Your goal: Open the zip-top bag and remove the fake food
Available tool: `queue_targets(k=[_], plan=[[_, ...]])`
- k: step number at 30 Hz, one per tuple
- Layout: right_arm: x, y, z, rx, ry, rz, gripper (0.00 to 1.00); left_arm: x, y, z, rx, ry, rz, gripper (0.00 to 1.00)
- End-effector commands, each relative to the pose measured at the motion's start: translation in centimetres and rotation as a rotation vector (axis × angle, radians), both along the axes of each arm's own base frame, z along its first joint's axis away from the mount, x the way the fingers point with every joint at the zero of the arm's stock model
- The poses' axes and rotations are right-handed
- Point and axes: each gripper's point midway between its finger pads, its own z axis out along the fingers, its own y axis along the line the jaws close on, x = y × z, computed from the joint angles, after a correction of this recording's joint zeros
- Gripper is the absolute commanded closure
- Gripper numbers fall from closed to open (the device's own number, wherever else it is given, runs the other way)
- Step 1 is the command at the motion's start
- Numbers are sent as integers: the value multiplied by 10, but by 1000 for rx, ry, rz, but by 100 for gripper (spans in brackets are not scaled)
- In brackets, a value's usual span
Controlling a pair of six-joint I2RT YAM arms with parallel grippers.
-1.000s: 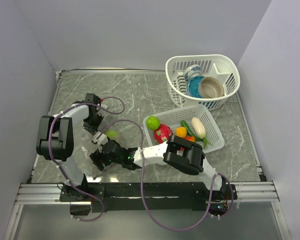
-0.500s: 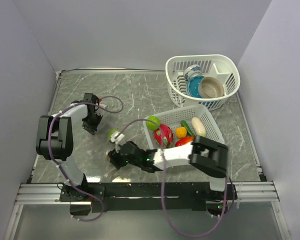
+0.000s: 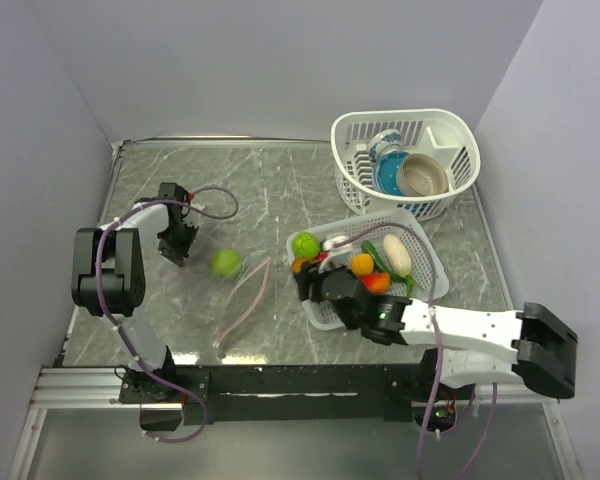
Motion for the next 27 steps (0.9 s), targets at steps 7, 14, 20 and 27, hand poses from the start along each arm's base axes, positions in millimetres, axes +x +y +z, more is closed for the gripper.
queue_targets(k=[7, 14, 20, 27], plan=[[48, -118, -8, -104, 106, -643, 10, -5, -21, 1, -42, -4, -9, 99], [41, -99, 39, -87, -51, -591, 0, -4, -22, 5, -35, -15, -21, 99], [16, -12, 44, -188, -144, -328, 23, 1, -23, 15, -37, -36, -23, 99], [-8, 72, -4, -128, -55, -68, 90, -3, -23, 9, -35, -27, -28, 99]])
